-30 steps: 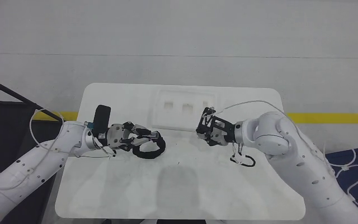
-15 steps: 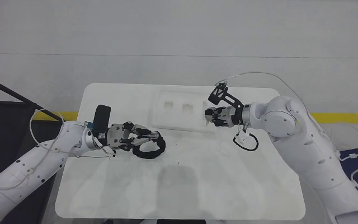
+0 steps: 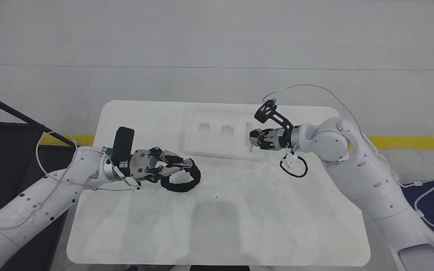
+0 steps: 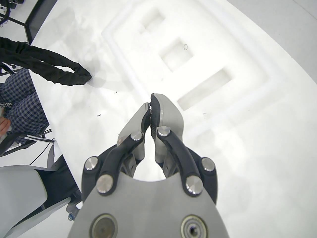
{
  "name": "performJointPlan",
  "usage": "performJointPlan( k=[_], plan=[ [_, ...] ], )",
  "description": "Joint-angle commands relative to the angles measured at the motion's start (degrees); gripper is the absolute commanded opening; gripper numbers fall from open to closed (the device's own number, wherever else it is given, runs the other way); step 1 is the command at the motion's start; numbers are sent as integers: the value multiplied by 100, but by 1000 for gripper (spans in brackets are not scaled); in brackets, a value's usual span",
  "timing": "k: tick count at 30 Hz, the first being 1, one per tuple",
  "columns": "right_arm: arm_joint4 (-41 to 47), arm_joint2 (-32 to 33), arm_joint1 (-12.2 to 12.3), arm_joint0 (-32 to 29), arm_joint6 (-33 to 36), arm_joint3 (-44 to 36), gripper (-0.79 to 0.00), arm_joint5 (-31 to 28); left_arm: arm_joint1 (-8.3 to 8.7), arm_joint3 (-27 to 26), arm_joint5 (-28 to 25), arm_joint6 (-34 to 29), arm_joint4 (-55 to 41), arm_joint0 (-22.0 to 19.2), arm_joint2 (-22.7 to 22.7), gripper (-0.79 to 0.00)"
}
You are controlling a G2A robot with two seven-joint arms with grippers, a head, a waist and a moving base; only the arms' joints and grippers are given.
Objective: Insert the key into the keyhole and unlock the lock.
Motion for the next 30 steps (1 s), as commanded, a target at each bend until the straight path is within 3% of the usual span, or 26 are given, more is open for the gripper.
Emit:
performJointPlan(
  k=[1, 30],
  plan=[
    [-19, -39, -20, 22, -28, 60, -785, 16, 0, 0, 0, 0, 0, 0, 0, -785],
    [-108, -174, -177, 116, -265, 683, -785, -83, 0, 0, 0, 0, 0, 0, 0, -785]
  ],
)
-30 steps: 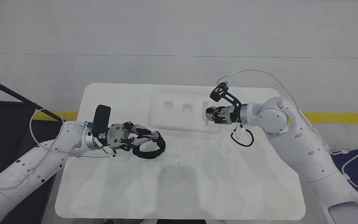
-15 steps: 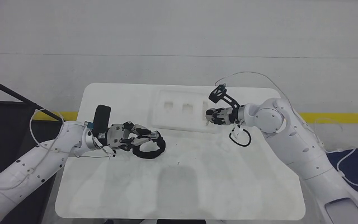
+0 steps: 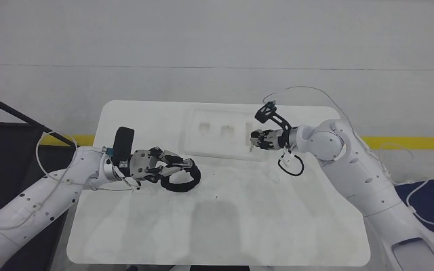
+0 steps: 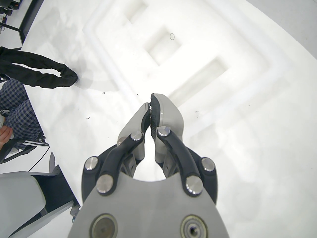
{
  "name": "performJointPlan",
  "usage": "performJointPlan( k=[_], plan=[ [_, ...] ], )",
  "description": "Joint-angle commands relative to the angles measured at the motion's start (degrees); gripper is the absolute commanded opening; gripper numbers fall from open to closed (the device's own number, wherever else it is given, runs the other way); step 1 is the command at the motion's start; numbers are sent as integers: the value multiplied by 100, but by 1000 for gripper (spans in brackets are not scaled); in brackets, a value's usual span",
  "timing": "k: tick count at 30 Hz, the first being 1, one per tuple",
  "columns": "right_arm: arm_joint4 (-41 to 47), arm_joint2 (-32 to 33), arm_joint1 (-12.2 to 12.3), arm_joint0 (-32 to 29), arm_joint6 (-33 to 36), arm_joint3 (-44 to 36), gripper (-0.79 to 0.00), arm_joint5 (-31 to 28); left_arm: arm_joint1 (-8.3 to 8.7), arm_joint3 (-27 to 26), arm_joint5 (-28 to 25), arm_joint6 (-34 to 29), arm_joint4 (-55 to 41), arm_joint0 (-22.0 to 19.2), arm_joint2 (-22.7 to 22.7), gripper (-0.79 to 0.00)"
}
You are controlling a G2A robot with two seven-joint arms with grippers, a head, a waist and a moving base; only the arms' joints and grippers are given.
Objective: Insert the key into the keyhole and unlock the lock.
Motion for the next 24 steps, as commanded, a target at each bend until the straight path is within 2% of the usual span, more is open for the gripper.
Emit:
performJointPlan(
  k=[1, 24],
  plan=[
    [-13, 5, -4, -2, -7, 4, -785, -3, 0, 0, 0, 0, 0, 0, 0, -785],
    [-181, -46, -81, -22, 38, 217, -785, 40, 0, 0, 0, 0, 0, 0, 0, -785]
  ],
)
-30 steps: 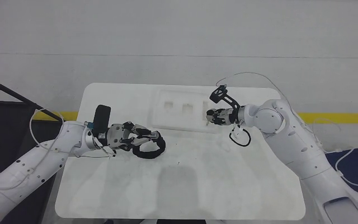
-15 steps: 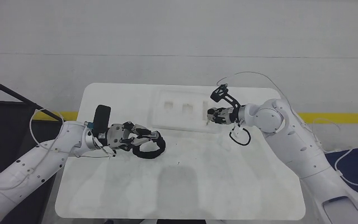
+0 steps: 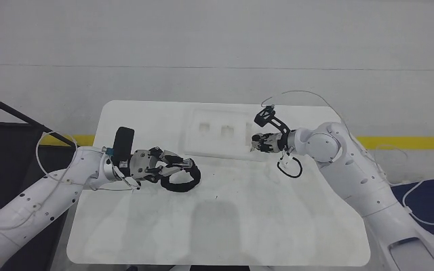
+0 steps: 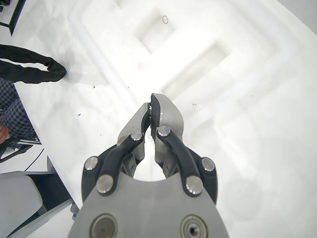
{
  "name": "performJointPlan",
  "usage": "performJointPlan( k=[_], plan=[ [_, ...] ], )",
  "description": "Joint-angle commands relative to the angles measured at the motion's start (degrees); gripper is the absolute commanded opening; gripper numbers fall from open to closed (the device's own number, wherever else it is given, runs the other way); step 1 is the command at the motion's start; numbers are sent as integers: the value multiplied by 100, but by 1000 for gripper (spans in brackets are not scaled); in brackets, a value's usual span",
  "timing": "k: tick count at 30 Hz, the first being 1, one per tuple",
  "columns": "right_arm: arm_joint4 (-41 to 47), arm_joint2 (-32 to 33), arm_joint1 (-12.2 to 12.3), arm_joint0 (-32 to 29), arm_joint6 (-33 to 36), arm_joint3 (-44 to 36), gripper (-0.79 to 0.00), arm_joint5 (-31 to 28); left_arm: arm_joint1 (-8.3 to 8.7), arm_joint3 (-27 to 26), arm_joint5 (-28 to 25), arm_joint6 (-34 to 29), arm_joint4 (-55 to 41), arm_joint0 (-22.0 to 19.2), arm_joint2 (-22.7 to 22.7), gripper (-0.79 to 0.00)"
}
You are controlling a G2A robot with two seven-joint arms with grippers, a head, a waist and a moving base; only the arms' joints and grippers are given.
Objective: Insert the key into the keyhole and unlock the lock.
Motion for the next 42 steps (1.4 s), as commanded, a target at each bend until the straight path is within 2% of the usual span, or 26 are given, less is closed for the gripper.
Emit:
performJointPlan(
  k=[1, 2, 3, 8, 11, 19, 24, 25, 27, 28, 29, 31, 33, 38, 42],
  plan=[
    [41, 20, -5, 17, 23, 3, -536, 16, 0, 0, 0, 0, 0, 0, 0, -785],
    [87, 34, -8, 22, 47, 1, -126, 50, 0, 0, 0, 0, 0, 0, 0, -785],
    [161, 49, -11, 22, 93, -12, 0, 88, 0, 0, 0, 0, 0, 0, 0, -785],
    [1158, 245, -24, -28, 527, -90, 0, 605, 0, 0, 0, 0, 0, 0, 0, -785],
    [1377, 300, -16, -34, 850, -218, 0, 1004, 0, 0, 0, 0, 0, 0, 0, -785],
    [1353, 315, -5, -67, 1344, -707, 0, 2298, 0, 0, 0, 0, 0, 0, 0, -785],
    [1197, 206, -37, -86, 1347, -911, 0, 2772, 0, 0, 0, 0, 0, 0, 0, -785],
    [1185, 184, -48, -90, 1310, -926, -99, 2816, 0, 0, 0, 0, 0, 0, 0, -785],
    [1118, 133, -68, -111, 1196, -1001, -172, 2873, 0, 0, 0, 0, 0, 0, 0, -785],
    [1114, 112, -77, -131, 1167, -1039, -246, 2909, 0, 0, 0, 0, 0, 0, 0, -785],
    [1067, 94, -81, -152, 1136, -1089, -280, 2959, 0, 0, 0, 0, 0, 0, 0, -785],
    [995, 77, -83, -204, 1090, -1171, -289, 3049, 0, 0, 0, 0, 0, 0, 0, -785],
    [897, 70, -82, -260, 1024, -1217, -382, 3120, 0, 0, 0, 0, 0, 0, 0, -785],
    [687, 125, -64, -418, 861, -1320, -416, 3385, 0, 0, 0, 0, 0, 0, 0, -785],
    [444, 131, -56, -461, 850, -1387, -406, 3589, 0, 0, 0, 0, 0, 0, 0, -785]
  ],
)
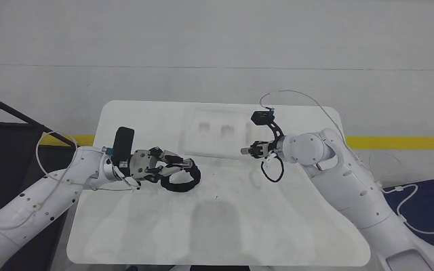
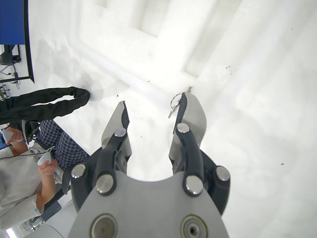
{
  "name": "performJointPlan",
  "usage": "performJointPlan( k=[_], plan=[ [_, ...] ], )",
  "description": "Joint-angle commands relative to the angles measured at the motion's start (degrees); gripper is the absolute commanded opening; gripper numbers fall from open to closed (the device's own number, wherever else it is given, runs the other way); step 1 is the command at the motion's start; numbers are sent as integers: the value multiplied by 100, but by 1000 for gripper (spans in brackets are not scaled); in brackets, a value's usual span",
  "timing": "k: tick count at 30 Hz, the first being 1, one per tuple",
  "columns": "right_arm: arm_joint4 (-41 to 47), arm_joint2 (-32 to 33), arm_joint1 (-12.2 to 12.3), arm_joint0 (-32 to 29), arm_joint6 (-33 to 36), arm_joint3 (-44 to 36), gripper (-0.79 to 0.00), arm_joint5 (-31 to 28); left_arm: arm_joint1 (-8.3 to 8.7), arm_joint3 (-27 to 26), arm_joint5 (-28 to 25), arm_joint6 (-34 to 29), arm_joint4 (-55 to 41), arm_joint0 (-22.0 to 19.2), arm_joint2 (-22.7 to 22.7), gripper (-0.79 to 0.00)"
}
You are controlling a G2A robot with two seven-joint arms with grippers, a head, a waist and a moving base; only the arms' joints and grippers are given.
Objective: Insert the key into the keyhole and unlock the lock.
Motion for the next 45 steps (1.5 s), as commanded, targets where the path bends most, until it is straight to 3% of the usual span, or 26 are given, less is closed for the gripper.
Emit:
performJointPlan(
  k=[1, 13, 21, 26, 28, 45],
  plan=[
    [-111, -7, -1, -8, -6, -30, -409, 85, 0, 0, 0, 0, 0, 0, 0, -785],
    [-326, -159, -88, 31, 28, 159, -480, 253, 0, 0, 0, 0, 0, 0, 0, -785],
    [-611, -256, -147, 117, 11, 284, -643, 329, 0, 0, 0, 0, 0, 0, 0, -785],
    [-638, -259, -183, 175, 35, 370, -668, 331, 0, 0, 0, 0, 0, 0, 0, -785],
    [-656, -265, -198, 198, 49, 402, -785, 329, 0, 0, 0, 0, 0, 0, 0, -785],
    [-1085, -118, -186, 358, 557, 235, -785, 105, 0, 0, 0, 0, 0, 0, 0, -785]
  ],
)
